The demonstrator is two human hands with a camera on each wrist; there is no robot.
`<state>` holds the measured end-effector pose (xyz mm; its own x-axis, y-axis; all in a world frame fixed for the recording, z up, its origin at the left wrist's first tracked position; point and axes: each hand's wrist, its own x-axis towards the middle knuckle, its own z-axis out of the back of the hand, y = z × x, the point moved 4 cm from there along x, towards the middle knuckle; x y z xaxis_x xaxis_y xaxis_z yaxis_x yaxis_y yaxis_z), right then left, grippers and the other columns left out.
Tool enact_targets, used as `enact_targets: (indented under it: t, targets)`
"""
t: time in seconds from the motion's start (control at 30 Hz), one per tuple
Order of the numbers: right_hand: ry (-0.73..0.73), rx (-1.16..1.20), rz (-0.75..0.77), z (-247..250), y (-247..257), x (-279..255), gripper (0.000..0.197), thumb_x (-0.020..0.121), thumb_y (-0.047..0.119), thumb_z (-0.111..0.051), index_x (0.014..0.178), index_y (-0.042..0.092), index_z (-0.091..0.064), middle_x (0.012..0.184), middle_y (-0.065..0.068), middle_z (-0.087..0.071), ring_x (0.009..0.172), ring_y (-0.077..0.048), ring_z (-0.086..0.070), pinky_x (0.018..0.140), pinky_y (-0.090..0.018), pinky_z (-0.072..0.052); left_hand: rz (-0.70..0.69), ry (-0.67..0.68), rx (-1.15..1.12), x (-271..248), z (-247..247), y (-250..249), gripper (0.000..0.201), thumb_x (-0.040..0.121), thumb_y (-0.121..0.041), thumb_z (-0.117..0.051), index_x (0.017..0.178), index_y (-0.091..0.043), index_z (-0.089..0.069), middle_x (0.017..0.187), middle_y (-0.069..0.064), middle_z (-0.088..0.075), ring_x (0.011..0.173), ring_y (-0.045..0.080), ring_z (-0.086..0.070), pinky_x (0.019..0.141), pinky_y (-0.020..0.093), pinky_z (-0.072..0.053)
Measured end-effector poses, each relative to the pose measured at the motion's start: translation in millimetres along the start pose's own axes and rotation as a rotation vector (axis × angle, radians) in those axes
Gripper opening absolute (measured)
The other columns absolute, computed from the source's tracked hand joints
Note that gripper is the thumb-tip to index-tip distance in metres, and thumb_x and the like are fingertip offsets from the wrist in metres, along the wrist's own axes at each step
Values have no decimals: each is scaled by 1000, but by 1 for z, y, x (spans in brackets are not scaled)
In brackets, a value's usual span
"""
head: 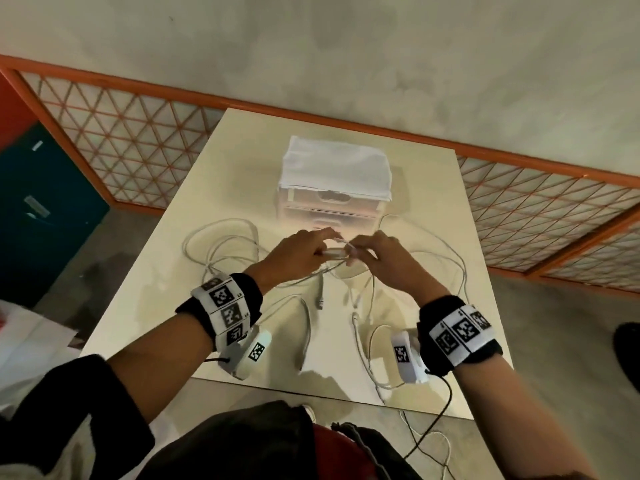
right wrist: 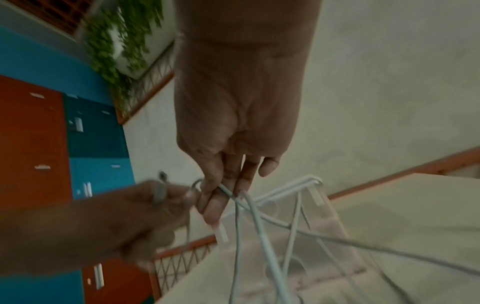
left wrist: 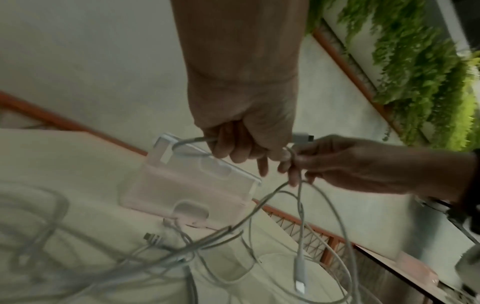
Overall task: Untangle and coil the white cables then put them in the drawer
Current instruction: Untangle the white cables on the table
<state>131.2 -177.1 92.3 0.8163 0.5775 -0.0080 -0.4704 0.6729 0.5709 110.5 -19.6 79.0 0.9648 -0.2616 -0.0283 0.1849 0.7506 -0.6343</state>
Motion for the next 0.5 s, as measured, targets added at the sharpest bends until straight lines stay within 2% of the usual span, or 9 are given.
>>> enact_targets:
  t: [0.03,0.1,0.17,0.23,0.27,0.3,0.37,0.43,0.5]
  targets:
    - [-2,15,21,6,6,4,20,98,17,-50,93,17,-69,75,15,-67,83,-9,-58,89,-41,-42,-24,-23,-2,1,0,3,12,93,-26,-53,102,-20,-58,69,-3,-60,74,25,-61,64,34,-41]
    - [4,34,29,16,12,6,21,98,17,-49,91,18,-69,69,15,-67,73,7,-56,84,-37,-40,-65,-101,-46,0,6,1,17,97,-26,-45,83,-19,-52,64,-5,-56,63,20,-56,63,35,-41]
    - [29,18,17,19,6,6,21,97,22,-49,87,18,-68,66,14,-66,66,11,-54,82,-40,-39,-95,-223,-115,2,21,-9,18,98,-22,-44,92,-12,-58,54,-11,-43,49,12,-45,55,29,-35]
    - [108,-33,-49,13,-13,5,21,96,26,-49,86,20,-66,71,13,-67,71,7,-56,90,-45,-39,-103,-361,-232,8,40,-14,20,99,-21,-43,99,-10,-59,50,-10,-37,42,4,-38,47,21,-31]
    - [178,-83,-110,8,-26,3,21,97,28,-47,89,20,-66,79,12,-68,80,2,-56,94,-45,-37,-109,-439,-333,12,52,-15,20,100,-24,-40,90,-16,-56,49,-10,-34,39,2,-34,43,19,-29]
    - [258,-144,-178,2,-37,-2,23,99,31,-44,94,20,-64,91,7,-68,94,-10,-56,95,-43,-33,-104,-526,-452,14,64,-14,25,100,-27,-37,80,-21,-51,47,-10,-33,38,2,-30,42,21,-28]
    - [372,-228,-291,-9,-60,-14,29,102,33,-36,104,18,-60,106,2,-65,110,-25,-47,89,-39,-26,-65,-683,-588,16,87,-8,33,100,-33,-33,69,-27,-43,45,-11,-34,38,5,-30,43,23,-27]
    - [388,-231,-339,-14,-71,-26,29,102,30,-34,109,20,-60,102,6,-62,110,-25,-44,85,-36,-23,1,-728,-509,16,98,-1,37,101,-33,-32,66,-27,-41,46,-11,-36,39,2,-33,45,23,-29]
    - [281,-114,-338,-13,-80,-29,22,100,32,-43,115,25,-57,108,11,-62,112,-24,-47,86,-35,-26,74,-661,-329,14,90,5,36,102,-27,-33,67,-21,-44,53,-9,-41,46,2,-39,51,23,-29]
